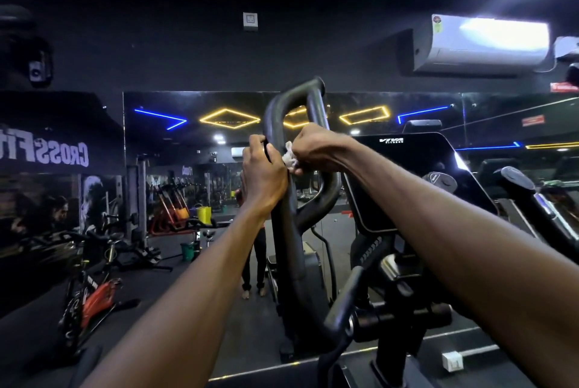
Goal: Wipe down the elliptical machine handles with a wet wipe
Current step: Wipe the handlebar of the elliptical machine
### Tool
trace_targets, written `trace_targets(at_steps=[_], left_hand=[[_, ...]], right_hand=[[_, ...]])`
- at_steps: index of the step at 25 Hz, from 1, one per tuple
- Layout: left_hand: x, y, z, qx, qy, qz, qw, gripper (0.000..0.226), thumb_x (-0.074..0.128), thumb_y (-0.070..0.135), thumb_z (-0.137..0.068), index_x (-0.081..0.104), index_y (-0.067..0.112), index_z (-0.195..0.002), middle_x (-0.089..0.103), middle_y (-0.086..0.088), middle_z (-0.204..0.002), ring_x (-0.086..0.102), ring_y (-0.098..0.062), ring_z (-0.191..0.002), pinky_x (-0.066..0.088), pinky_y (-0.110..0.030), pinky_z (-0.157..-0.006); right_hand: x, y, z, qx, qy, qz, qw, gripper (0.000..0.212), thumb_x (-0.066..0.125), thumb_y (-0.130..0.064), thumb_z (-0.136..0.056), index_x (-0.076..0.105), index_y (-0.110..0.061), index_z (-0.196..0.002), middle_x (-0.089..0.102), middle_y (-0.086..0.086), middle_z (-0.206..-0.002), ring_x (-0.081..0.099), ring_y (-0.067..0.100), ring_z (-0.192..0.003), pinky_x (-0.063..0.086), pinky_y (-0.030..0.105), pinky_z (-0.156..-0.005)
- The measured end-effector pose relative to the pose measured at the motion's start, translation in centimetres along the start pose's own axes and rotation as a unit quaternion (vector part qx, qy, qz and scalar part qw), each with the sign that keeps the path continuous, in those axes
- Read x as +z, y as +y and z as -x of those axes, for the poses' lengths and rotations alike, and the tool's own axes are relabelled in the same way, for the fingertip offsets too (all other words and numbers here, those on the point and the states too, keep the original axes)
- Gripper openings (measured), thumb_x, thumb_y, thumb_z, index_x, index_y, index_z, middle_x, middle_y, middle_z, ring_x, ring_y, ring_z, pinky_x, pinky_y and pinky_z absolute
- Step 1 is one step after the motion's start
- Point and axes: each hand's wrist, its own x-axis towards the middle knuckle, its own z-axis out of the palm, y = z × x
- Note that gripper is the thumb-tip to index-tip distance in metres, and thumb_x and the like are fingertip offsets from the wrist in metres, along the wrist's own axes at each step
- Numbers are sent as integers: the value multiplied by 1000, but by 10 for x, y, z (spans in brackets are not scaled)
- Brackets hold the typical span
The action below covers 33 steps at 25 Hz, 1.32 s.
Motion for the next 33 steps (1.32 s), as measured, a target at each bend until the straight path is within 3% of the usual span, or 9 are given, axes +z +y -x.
trace_targets(at_steps=[2, 4, 10, 15, 18, 23, 27, 30, 33], left_hand=[[0, 2, 0, -3, 0, -3, 1000, 9, 37, 25, -102, 40, 19, -109, 48, -7, -98, 44, -7, -72, 36, -25, -58], [1, 4, -2, -3, 0, -7, 1000, 6, 38, 24, -102, 38, 20, -106, 47, -6, -96, 43, -7, -71, 35, -24, -57], [3, 3, -18, 14, 9, -33, 999, 10, 37, 22, -101, 38, 12, -104, 45, -9, -96, 46, -19, -83, 35, -29, -64], [5, 6, -43, 24, 24, -56, 998, 14, 40, 22, -99, 42, 8, -102, 45, -11, -98, 50, -26, -90, 44, -41, -75], [7, 5, -52, 41, 25, -70, 996, 14, 41, 25, -98, 42, 11, -101, 46, -11, -100, 51, -29, -92, 47, -46, -80], [16, 9, -65, 47, 56, -81, 994, 12, 44, 25, -97, 39, 14, -97, 44, -10, -99, 51, -29, -91, 35, -37, -72], [24, 14, -75, 28, 28, -66, 997, 19, 41, 26, -99, 39, 9, -107, 48, -18, -108, 52, -36, -98, 35, -38, -76], [27, 15, -75, 33, 30, -62, 997, 22, 40, 28, -100, 38, 8, -110, 48, -17, -108, 53, -37, -97, 34, -38, -74], [24, 13, -69, 47, 33, -60, 997, 20, 42, 30, -101, 36, 11, -108, 46, -11, -103, 51, -27, -90, 33, -35, -67]], right_hand=[[-2, 0, -2, 31, -45, 37, 998, 23, 46, -1, -88, 64, 7, -102, 69, 17, -87, 66, 21, -73, 55, 30, -70], [-1, -3, -8, 23, -10, 12, 1000, 23, 46, -1, -90, 63, 8, -101, 70, 19, -88, 66, 24, -79, 57, 35, -79], [2, 6, -25, 9, -7, 55, 998, 19, 48, -1, -91, 63, 0, -80, 64, 9, -65, 60, 18, -58, 49, 28, -57], [1, -1, -47, -40, 175, 0, 984, 16, 60, -8, -87, 67, -4, -73, 61, 3, -61, 54, 7, -45, 41, 15, -41], [-1, -1, -59, -32, 156, 23, 987, 17, 61, -10, -86, 62, -8, -69, 60, 2, -62, 59, 12, -54, 46, 21, -47], [7, -9, -80, -65, 274, -52, 958, 28, 69, -33, -86, 75, -6, -87, 74, 12, -92, 68, 22, -92, 54, 26, -74], [5, -4, -81, -101, 302, -110, 941, 28, 71, -23, -88, 74, 3, -77, 74, 16, -81, 56, 12, -65, 47, 16, -62], [-6, -15, -87, -111, 363, -86, 921, 14, 75, -14, -83, 74, 0, -78, 70, 11, -81, 57, 17, -85, 50, 28, -75], [-16, -28, -91, -96, 418, -60, 902, 12, 73, -13, -85, 68, -3, -80, 63, 7, -82, 62, 24, -84, 50, 30, -70]])
